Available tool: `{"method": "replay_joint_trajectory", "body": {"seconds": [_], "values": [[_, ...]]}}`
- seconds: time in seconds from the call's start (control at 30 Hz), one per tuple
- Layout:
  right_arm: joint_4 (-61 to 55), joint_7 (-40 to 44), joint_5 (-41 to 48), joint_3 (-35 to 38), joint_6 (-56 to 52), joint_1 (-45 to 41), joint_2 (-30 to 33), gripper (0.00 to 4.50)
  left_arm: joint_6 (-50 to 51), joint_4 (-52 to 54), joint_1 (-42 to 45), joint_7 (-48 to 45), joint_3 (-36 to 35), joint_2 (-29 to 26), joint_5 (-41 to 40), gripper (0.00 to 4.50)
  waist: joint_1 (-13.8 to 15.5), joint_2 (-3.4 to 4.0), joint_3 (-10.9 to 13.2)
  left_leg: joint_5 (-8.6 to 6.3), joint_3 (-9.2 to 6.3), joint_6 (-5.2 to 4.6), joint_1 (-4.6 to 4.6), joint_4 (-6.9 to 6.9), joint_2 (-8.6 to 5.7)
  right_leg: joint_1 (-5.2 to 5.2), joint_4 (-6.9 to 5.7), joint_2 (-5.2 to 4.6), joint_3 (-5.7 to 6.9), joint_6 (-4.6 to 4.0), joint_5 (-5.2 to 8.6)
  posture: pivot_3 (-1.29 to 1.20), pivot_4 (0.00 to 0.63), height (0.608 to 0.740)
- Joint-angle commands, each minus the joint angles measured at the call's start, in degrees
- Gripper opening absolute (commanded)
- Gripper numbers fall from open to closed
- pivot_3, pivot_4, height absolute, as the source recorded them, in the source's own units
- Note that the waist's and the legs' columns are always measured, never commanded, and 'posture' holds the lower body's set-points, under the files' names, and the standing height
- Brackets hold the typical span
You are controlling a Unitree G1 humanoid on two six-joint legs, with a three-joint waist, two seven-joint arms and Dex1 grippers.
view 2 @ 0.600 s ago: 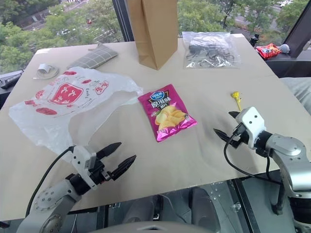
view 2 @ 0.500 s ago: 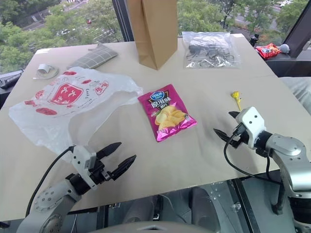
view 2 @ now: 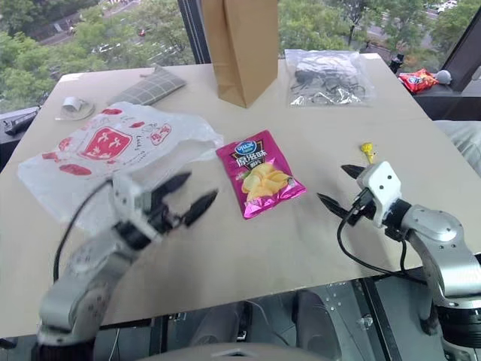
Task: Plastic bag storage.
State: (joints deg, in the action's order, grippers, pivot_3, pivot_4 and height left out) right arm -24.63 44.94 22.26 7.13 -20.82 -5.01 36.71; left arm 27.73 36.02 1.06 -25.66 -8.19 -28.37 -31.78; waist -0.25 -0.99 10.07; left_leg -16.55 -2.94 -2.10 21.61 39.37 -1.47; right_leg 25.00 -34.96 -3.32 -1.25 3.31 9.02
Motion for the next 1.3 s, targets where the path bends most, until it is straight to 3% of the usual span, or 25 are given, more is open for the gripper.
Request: {"method": "replay_joint_trajectory", "body": {"seconds": [0.03, 0.23, 0.47, 0.73, 0.9, 1.07, 1.2, 1.3], "values": [[-5.2, 0.8, 1.9, -0.3, 1.4, -0.6, 0.0, 4.5, 12.2, 5.5, 8.6, 8.9, 4.2, -3.9, 5.7, 4.27, -0.2, 0.0, 0.0, 0.0, 0.05, 0.0, -0.09, -0.01, 0.0, -0.08, 0.0, -0.01, -0.04, -0.01, 0.0, 0.0, 0.15, 0.74], [-7.3, -0.7, 1.9, -2.7, -0.5, -2.4, -0.6, 4.5, 21.6, 4.1, 17.4, 17.7, 13.3, -14.8, 25.2, 4.27, -0.6, -0.01, 0.0, 0.0, 0.02, 0.01, -0.18, -0.09, -0.19, -0.15, 0.05, 0.04, -0.06, 0.0, 0.02, 0.0, 0.15, 0.74], [-8.2, -2.2, 1.8, -3.9, -2.0, -3.8, -0.8, 4.5, 28.3, 0.3, 17.3, 19.5, 17.4, -20.3, 37.0, 4.27, -0.3, -0.04, 0.0, 0.01, 0.03, 0.03, -0.22, -0.17, -0.17, -0.15, 0.07, 0.04, -0.11, 0.0, 0.03, 0.0, 0.15, 0.74], [-9.7, -2.7, 2.0, -3.7, -3.0, -3.6, -0.2, 4.5, 30.7, -6.3, 14.2, 16.0, 19.5, -23.4, 42.6, 4.27, -0.4, -0.06, 0.1, 0.0, 0.03, 0.03, -0.22, -0.17, -0.13, -0.14, 0.07, 0.02, -0.1, 0.01, 0.04, 0.0, 0.15, 0.74], [-9.8, -2.9, 1.0, -4.7, -2.9, -3.7, -0.2, 4.5, 28.7, -12.6, 15.2, 15.1, 19.2, -22.2, 44.4, 4.27, -0.4, -0.06, 0.1, 0.0, 0.01, 0.03, -0.21, -0.17, -0.13, -0.14, 0.07, 0.02, -0.06, 0.05, 0.06, 0.0, 0.15, 0.74], [-9.4, -4.8, -0.5, -7.8, -4.0, -5.2, -1.9, 4.5, 24.5, -18.3, 18.0, 14.3, 16.5, -20.0, 44.3, 1.95, -0.4, -0.08, 0.1, 0.0, 0.02, 0.03, -0.21, -0.17, -0.06, -0.14, 0.06, -0.02, -0.05, 0.01, 0.03, 0.0, 0.15, 0.74], [-9.1, -6.5, -1.5, -9.7, -5.9, -4.9, -2.8, 4.5, 19.8, -19.0, 20.6, 13.3, 10.0, -17.2, 41.1, 0.07, -0.3, -0.08, 0.1, 0.02, 0.01, 0.07, -0.18, -0.17, -0.02, -0.12, 0.07, -0.04, -0.03, -0.01, 0.02, 0.0, 0.15, 0.74], [-8.5, -9.1, -1.9, -10.4, -9.8, -4.6, -3.8, 4.5, 20.0, -19.7, 23.6, 12.4, 5.2, -15.5, 38.9, 0.07, -0.2, -0.11, 0.1, 0.13, -0.02, 0.26, 0.13, -0.12, -0.07, 0.16, 0.04, -0.12, 0.02, -0.02, 0.0, 0.0, 0.15, 0.74]]}}
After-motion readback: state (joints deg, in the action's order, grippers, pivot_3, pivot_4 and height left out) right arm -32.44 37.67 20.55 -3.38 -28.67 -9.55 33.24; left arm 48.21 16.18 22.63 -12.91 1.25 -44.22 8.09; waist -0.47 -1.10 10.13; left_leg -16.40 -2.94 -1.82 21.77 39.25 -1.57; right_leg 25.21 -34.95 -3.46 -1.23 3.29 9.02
